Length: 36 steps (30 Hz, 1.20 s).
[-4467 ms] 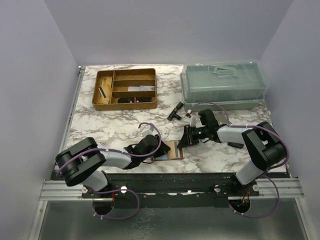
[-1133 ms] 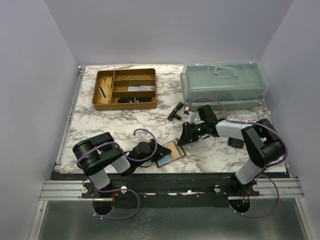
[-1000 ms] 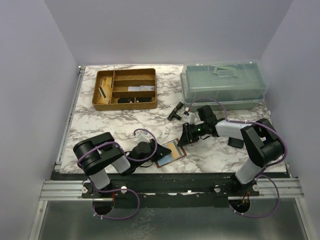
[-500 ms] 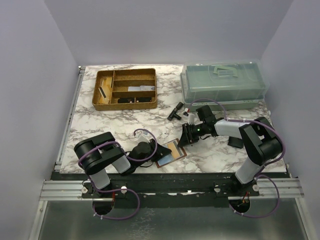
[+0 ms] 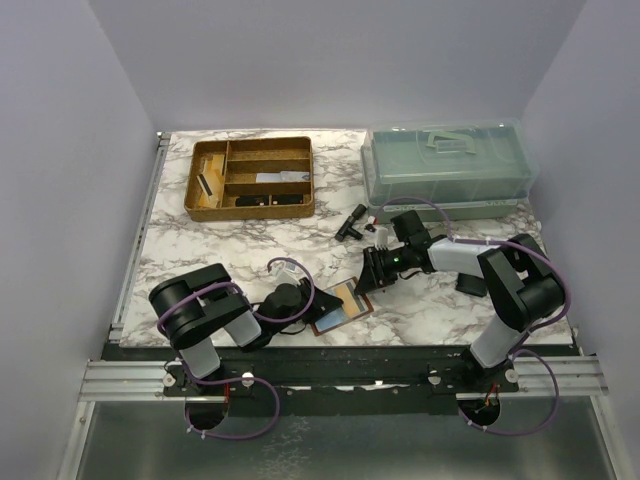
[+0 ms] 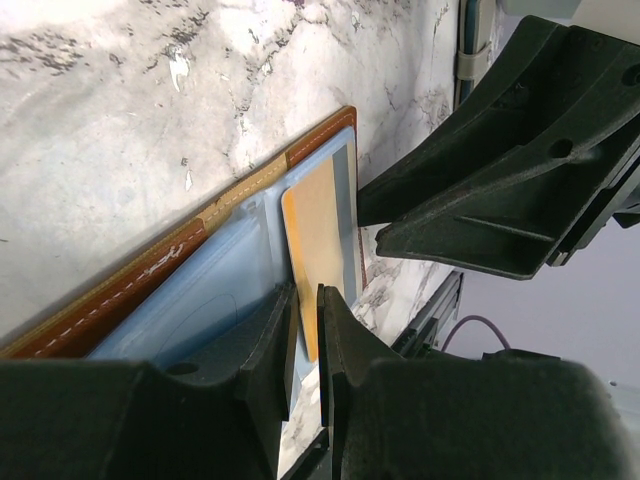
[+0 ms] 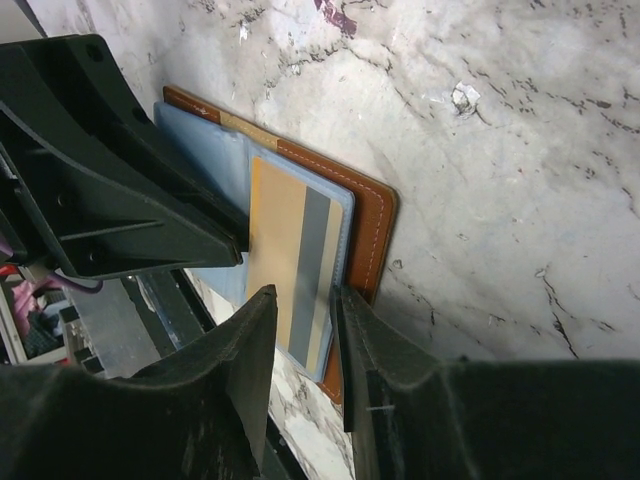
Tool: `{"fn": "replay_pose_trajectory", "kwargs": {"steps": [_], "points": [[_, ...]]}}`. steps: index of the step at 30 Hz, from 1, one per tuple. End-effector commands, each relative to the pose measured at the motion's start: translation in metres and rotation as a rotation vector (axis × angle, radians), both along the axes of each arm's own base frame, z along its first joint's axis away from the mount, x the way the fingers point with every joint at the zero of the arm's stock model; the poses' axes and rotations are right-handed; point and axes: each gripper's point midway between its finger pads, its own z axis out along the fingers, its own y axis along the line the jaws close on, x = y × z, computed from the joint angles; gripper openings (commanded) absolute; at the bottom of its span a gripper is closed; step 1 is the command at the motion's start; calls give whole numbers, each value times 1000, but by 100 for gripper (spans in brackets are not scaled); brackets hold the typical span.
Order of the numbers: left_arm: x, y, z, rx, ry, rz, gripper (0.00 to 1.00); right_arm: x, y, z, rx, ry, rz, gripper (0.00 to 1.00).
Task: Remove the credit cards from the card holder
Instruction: Remove the credit card from the card holder.
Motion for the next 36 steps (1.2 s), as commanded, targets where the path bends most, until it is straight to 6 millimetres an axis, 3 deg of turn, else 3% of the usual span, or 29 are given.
{"fn": "replay_pose_trajectory", "kwargs": {"steps": [1,9,19,26,29,36], "points": [[-6,11,-30,104,50,-3,22,-5,4,-1,-3,2,41,36],[-7,12,-30,99,54,-6,24,-21,18,26,141,46,107,35],[-9,13,-27,88,55,-6,27,-26,22,35,185,93,101,35],[-8,15,-22,58,48,9,22,-18,16,16,103,85,64,35],[-8,15,-18,36,44,12,13,-16,14,10,74,80,54,35],[-9,14,-15,-8,44,8,15,-8,10,6,28,37,32,35]]}}
